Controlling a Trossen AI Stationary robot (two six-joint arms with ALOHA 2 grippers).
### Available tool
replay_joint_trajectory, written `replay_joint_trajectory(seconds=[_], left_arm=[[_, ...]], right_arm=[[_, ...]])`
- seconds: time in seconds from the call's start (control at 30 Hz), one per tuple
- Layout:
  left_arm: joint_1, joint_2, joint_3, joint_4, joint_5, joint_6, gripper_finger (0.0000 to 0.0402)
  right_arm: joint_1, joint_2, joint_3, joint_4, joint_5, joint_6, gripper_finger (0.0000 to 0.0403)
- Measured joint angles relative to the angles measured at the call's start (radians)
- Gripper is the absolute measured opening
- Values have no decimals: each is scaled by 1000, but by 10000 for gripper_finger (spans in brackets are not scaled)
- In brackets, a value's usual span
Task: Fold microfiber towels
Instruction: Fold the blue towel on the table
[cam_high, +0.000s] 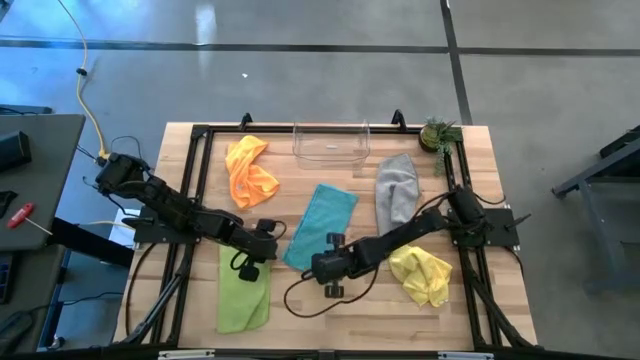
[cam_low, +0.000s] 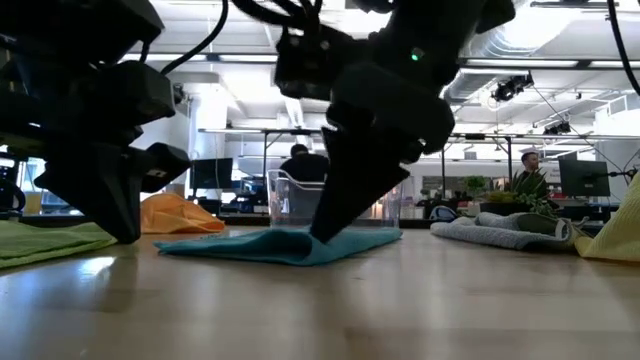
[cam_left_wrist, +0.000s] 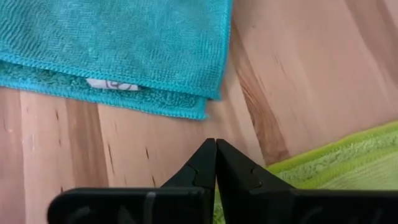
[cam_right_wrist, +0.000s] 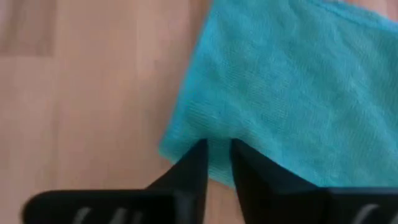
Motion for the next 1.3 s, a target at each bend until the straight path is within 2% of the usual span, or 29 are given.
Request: replay_joint_trajectory(seconds=[0.17, 0.43, 0.67, 0.77, 0.9, 1.07, 1.17, 1.3], left_arm=[[-16, -4, 0, 17, 1, -9, 0], [-24, -4, 0, 103, 24, -24, 0], [-40, -4, 0, 181, 45, -52, 0], [-67, 14, 1, 226, 42, -62, 0], [-101, 46, -4, 328, 35, -49, 0], [-105, 51, -92, 520, 48, -78, 0], [-93, 26, -164, 618, 58, -121, 0], [-91, 15, -219, 662, 56, -157, 0]], right_arm=[[11, -12, 0, -124, -31, 5, 4], [49, -38, 0, -325, -81, 26, 12], [74, -145, -8, -475, -74, 51, 12], [74, -207, -46, -423, -74, 88, 12], [73, -238, -112, -197, -69, 119, 20], [73, -237, -176, 60, -34, 118, 69], [68, -237, -182, 105, 25, 119, 101], [43, -233, -181, 197, 30, 121, 126]])
